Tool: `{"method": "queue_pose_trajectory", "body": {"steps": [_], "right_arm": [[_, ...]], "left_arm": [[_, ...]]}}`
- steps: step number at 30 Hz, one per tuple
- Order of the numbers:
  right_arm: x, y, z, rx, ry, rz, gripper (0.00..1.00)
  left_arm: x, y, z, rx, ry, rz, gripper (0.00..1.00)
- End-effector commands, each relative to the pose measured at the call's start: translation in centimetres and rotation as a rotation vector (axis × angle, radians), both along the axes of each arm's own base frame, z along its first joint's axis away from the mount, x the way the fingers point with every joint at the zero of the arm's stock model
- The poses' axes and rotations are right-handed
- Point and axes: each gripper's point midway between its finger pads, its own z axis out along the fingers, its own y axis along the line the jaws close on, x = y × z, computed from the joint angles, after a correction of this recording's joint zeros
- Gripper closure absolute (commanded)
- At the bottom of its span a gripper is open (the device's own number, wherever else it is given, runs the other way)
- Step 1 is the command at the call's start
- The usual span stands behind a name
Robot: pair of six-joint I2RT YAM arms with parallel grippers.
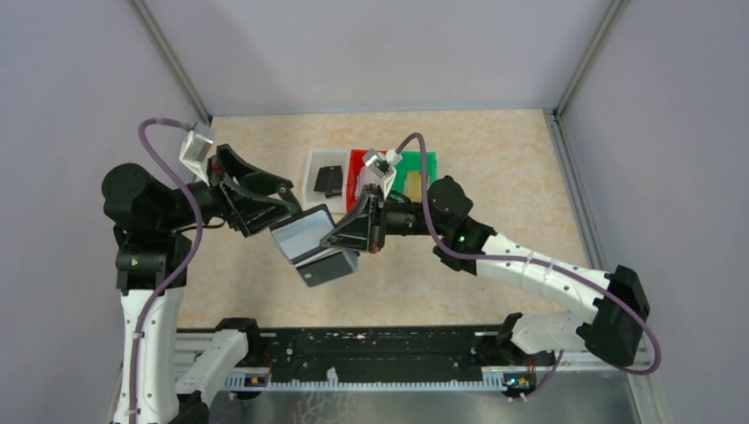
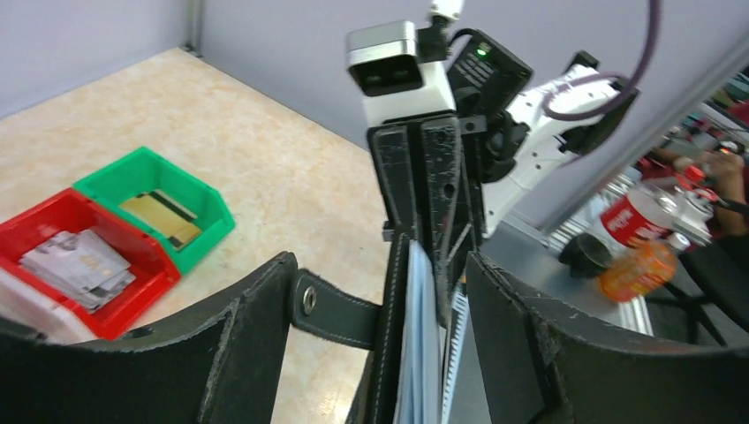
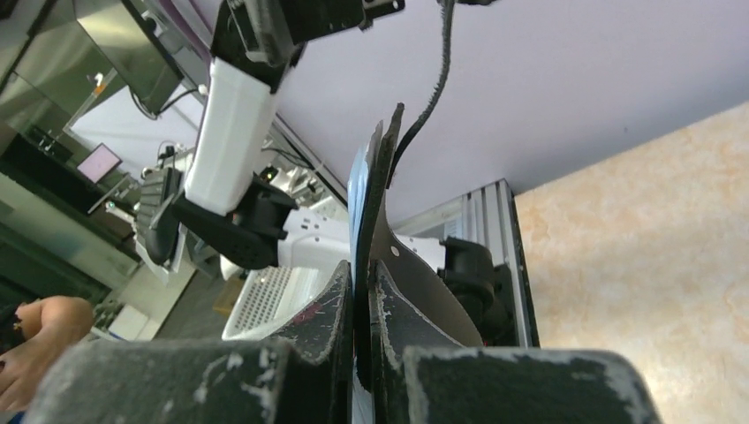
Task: Take the credit cards out of the card holder
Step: Remove the credit card from the card holder.
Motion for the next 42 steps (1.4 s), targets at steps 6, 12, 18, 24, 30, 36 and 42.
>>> {"method": "queue_pose_trajectory", "body": {"steps": [6,12,18,24,30,36,42], "right_arm": [[-0.6,-2.2,4.6,0.081,-0.12,0.022,1.0],[-0.2,-1.9,5.2,0.068,-0.147,0.029,1.0],[0.1,-1.6,5.7,0.062,-0.153,0.032,1.0],[0.4,-0.9,5.4,0.053,-0.139,0.048,1.0],[0.3,0.0,5.6,0.061,-0.133,0.078,1.0],[0.4,0.9,5.4,0.069,-0.117,0.098,1.0],[0.9,0.1,4.8,0.094,-0.078,0.083,0.78]], "left_arm": [[-3.4,-0.9,-2.3,0.015,0.066,-0.262,0.25],[-4.5,-0.8,-3.8,0.011,0.091,-0.247,0.22],[-4.9,-0.8,-4.5,0.013,0.104,-0.252,0.29],[-4.5,-0.8,-5.1,0.005,0.151,-0.26,0.5],[-4.4,-0.9,-5.2,-0.017,0.185,-0.263,0.61],[-4.2,-1.0,-5.4,-0.049,0.229,-0.278,0.84],[-3.9,-1.0,-4.5,-0.062,0.24,-0.266,1.0]]}}
